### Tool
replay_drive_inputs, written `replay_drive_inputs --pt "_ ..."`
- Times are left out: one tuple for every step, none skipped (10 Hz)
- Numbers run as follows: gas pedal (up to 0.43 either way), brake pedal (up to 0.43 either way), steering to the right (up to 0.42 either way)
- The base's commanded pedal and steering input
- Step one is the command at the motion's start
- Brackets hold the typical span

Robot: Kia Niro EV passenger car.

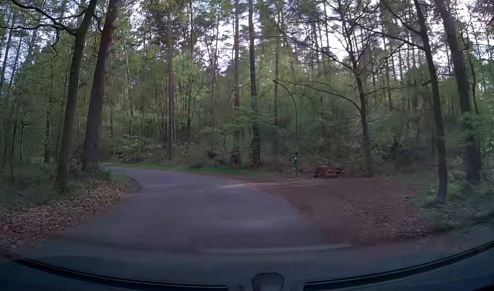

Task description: Follow the waypoints while adhering to traffic rules and regulations

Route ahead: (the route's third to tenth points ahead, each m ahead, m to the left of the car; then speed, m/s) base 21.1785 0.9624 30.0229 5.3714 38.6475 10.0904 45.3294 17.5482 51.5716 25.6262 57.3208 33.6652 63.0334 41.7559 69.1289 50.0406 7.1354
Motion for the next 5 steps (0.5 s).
replay_drive_inputs --pt "0.039 0.000 -0.007" --pt "0.039 0.000 -0.015" --pt "0.039 0.000 -0.021" --pt "0.047 0.000 -0.025" --pt "0.047 0.000 -0.030"
